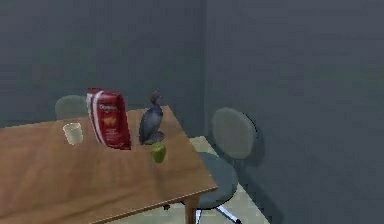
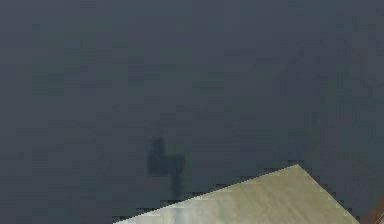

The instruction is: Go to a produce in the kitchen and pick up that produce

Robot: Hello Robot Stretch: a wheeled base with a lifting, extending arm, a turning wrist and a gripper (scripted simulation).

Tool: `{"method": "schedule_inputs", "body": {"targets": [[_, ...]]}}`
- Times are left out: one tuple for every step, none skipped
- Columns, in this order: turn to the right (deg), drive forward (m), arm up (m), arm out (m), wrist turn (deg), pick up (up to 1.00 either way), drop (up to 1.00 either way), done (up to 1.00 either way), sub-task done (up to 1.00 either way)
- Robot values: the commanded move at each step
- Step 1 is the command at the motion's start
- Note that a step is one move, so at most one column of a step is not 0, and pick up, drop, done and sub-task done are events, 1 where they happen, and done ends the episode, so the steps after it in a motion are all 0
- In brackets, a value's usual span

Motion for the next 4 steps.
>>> {"method": "schedule_inputs", "body": {"targets": [[45.0, 0.0, 0.0, 0.0, 0.0, 0.0, 0.0, 0.0, 0.0], [45.0, 0.0, 0.0, 0.0, 0.0, 0.0, 0.0, 0.0, 0.0], [12.0, 0.0, 0.0, 0.0, 0.0, 0.0, 0.0, 0.0, 0.0], [0.0, 0.05, 0.0, 0.0, 0.0, 0.0, 0.0, 0.0, 0.0]]}}
